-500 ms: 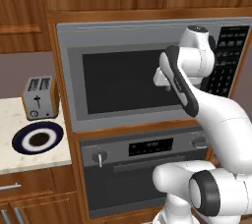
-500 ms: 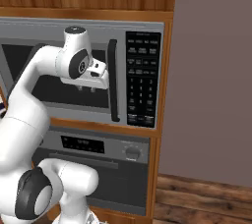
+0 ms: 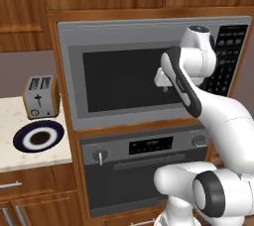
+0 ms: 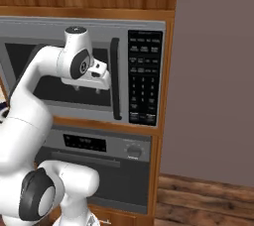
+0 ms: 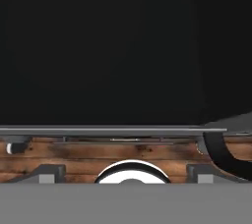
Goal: Take the baked cake out of the oven and place it on the plate for cooling. Then close the oven door.
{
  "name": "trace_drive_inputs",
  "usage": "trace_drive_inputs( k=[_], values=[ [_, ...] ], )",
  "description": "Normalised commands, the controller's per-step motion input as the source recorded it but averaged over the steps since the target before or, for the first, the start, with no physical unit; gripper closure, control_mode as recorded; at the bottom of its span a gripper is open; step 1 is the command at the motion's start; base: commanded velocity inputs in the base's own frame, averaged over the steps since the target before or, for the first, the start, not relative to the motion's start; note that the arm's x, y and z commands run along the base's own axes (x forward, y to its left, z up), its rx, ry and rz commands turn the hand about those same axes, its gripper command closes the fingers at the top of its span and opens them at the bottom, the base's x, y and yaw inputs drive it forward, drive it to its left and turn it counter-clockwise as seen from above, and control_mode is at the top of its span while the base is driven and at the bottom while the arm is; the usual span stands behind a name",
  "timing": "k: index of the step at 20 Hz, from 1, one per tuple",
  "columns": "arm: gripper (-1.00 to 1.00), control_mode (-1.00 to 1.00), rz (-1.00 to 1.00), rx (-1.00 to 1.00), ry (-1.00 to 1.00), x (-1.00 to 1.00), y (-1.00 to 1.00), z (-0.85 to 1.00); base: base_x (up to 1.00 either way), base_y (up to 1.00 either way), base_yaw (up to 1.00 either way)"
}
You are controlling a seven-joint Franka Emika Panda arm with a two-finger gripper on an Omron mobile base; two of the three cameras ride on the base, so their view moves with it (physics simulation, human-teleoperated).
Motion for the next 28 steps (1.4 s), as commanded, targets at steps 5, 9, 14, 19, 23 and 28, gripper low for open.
trace_drive_inputs(
  k=[5, 9, 14, 19, 23, 28],
  values=[
    [-1.0, 1.0, 0.0, 0.0, 0.0, 0.0, 0.0, 0.0, -0.62, 0.19, -0.24],
    [-1.0, 1.0, 0.0, 0.0, 0.0, 0.0, 0.0, 0.0, -0.3, 0.58, -0.39],
    [-1.0, 1.0, 0.0, 0.0, 0.0, 0.0, 0.0, 0.0, -0.45, 0.56, -0.55],
    [-1.0, 1.0, 0.0, 0.0, 0.0, 0.0, 0.0, 0.0, -0.5, 0.71, -0.63],
    [-1.0, 1.0, 0.0, 0.0, 0.0, 0.0, 0.0, 0.0, -0.37, 0.99, -0.51],
    [-1.0, 1.0, 0.0, 0.0, 0.0, 0.0, 0.0, 0.0, -0.39, 0.81, -0.36]
  ],
)
